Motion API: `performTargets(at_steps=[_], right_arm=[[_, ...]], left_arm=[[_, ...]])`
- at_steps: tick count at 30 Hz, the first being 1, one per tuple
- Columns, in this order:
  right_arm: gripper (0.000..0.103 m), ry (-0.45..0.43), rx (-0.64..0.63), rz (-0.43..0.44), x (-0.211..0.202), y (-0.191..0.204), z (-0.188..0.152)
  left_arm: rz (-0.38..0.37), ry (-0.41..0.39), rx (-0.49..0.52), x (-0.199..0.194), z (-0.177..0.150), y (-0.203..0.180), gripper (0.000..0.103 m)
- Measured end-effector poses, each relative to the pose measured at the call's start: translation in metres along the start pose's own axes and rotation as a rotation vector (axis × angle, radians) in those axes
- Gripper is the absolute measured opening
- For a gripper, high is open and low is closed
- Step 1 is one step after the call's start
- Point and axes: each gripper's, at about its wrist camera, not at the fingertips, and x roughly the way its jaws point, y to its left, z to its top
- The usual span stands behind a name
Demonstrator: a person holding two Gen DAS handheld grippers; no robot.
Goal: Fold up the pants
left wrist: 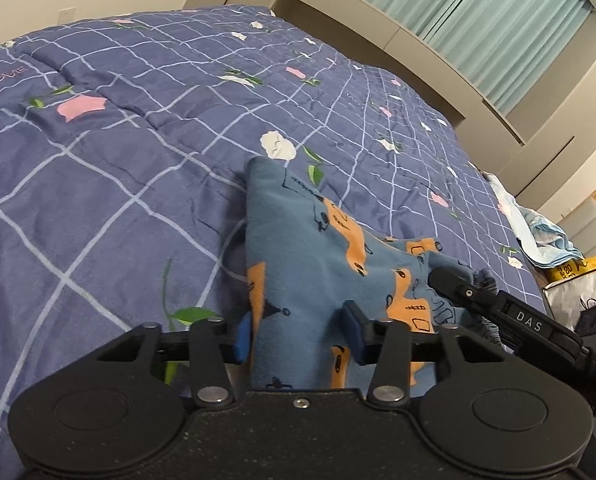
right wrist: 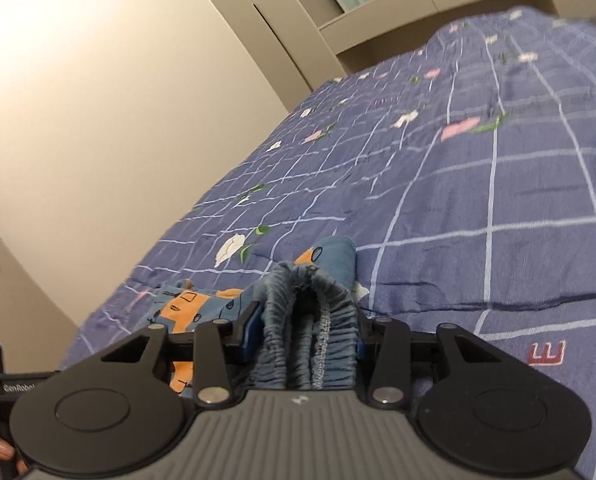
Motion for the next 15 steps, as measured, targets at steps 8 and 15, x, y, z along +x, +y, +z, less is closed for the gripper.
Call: performTargets(at_steps=[8, 15], right_arm=[[0.028, -0.029, -0.082, -0.098, -0.008, 0.031, -0.005], [0.024, -0.075, -0.100, -0.102, -0.021, 0.053, -0.006]], left_arm=[[0.014, -0.008, -0.011, -0.003, -0.002, -0.002, 0.032], [0.010, -0.008, -0.018, -0.011, -0.001, -0.002, 0.021]])
